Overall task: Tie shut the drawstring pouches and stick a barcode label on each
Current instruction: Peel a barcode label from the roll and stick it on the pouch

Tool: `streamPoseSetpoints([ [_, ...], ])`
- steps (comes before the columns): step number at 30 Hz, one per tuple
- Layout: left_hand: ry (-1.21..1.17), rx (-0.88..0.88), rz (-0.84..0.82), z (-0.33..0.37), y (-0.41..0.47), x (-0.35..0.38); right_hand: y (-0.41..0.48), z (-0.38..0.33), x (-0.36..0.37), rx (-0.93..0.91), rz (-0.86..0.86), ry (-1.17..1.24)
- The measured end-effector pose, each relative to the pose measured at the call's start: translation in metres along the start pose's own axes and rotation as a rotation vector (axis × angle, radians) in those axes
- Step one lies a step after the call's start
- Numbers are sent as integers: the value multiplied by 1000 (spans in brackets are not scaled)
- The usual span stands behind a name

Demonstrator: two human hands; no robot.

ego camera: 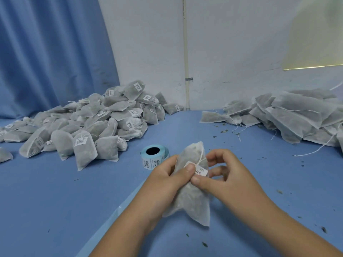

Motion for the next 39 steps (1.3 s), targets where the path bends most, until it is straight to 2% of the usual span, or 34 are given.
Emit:
streamPoseSetpoints([
  [5,-46,11,11,2,0,2,-3,18,16,307,-175,365],
  [9,-79,-11,53,1,2,2,-6,29,23,449,-175,553],
  [11,-139,-40,110,0,4,-3,-5,34,25,486,-155,532],
  [14,-212,-27,289,1,8,-26,-4,26,34,438,-188,318],
  [18,-246,77,551,11,10,-66,-7,-6,73,291,-395,122],
  [20,-328,93,638,11,10,-85,-1,-18,91,231,-394,82],
  [23,-462,102,679,9,14,-107,17,-27,114,247,-326,143],
  [28,-607,75,786,6,15,-147,51,-28,158,403,-255,344],
  [34,-771,7,998,-8,1,-190,84,-39,222,524,-289,429],
  [36,-800,13,1006,-8,1,-193,111,-61,238,519,-276,584],
  [39,-819,53,991,-2,2,-194,161,-100,239,408,-200,761],
])
Point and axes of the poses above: each hand's wrist, its own y-axis towards the middle knuckle, its own x-axis out of the palm, z = x × y, the point moved 10 cm from there along y, towards the middle knuckle, and after that the axes turned 8 degrees about z, right-handed, at the moved point
